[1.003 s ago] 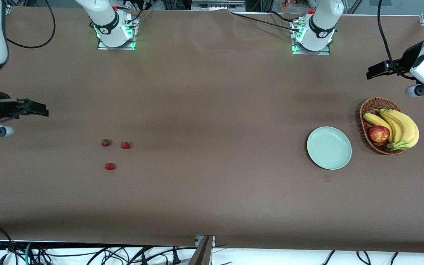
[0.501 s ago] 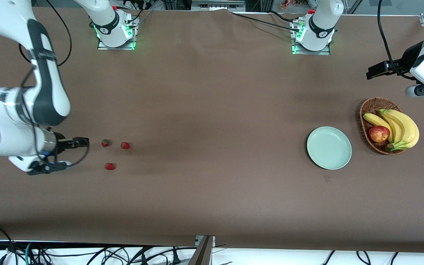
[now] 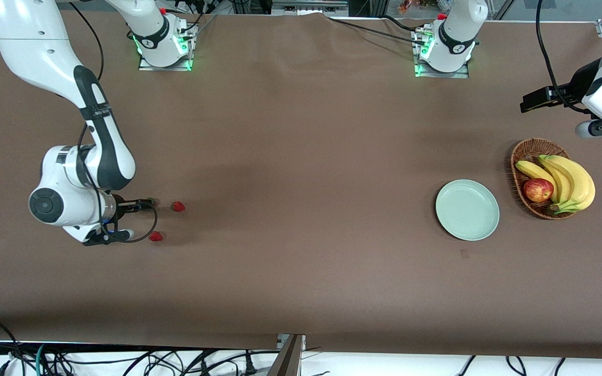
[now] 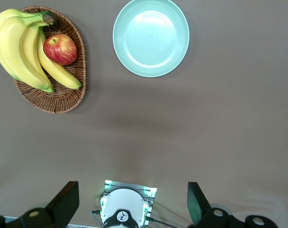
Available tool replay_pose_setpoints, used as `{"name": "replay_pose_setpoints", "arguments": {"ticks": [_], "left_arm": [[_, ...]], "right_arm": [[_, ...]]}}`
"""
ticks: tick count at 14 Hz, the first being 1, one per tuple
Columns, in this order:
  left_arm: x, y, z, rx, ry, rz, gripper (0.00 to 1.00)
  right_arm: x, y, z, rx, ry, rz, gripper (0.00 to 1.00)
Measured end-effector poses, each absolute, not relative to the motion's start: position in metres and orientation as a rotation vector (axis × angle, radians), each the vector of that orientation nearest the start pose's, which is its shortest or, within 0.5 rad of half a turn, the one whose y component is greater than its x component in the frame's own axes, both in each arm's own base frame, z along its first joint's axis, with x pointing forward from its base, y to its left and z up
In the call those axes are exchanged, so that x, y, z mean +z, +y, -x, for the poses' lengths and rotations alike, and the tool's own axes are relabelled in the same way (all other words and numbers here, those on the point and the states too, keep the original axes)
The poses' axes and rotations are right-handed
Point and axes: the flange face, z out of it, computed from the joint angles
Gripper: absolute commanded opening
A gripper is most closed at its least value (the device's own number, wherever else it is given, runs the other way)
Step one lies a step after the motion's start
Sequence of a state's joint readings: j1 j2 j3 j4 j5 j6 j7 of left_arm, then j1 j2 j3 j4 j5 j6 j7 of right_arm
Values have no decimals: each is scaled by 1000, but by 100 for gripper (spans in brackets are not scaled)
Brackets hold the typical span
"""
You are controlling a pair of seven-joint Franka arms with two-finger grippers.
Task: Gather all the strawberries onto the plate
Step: 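Reach the right gripper down toward the three strawberries, then grasp one strawberry with the right gripper and lift it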
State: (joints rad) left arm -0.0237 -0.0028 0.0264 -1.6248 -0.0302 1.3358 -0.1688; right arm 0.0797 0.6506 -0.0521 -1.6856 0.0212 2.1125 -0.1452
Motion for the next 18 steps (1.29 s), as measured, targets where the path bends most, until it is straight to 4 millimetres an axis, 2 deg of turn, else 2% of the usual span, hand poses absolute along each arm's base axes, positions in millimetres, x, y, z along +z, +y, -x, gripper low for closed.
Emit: {"name": "replay_pose_setpoints", "arguments": {"ticks": [3, 6, 7, 10, 13, 14, 15, 18], "left_arm": [[585, -2, -524, 451, -263, 3104, 100], [585, -2, -524, 451, -262, 3104, 100], [585, -2, -524, 451, -262, 3104, 100], [585, -2, -524, 451, -262, 3104, 100], [585, -2, -524, 451, -262, 3104, 100], [585, -2, -524, 451, -262, 3104, 100], [585, -2, -524, 451, -262, 3104, 100], [585, -2, -524, 451, -263, 3104, 100]], "right_arm": [[188, 22, -643, 339, -262, 3116, 100], [183, 28, -639, 327, -268, 3117, 100], [183, 32, -639, 326, -267, 3119, 95], [182, 40, -638, 330, -268, 3121, 51], [179, 39, -635, 343, -266, 3120, 19], [178, 39, -634, 347, -266, 3119, 11], [177, 39, -633, 353, -264, 3119, 9], [179, 38, -634, 349, -260, 3120, 8]]}}
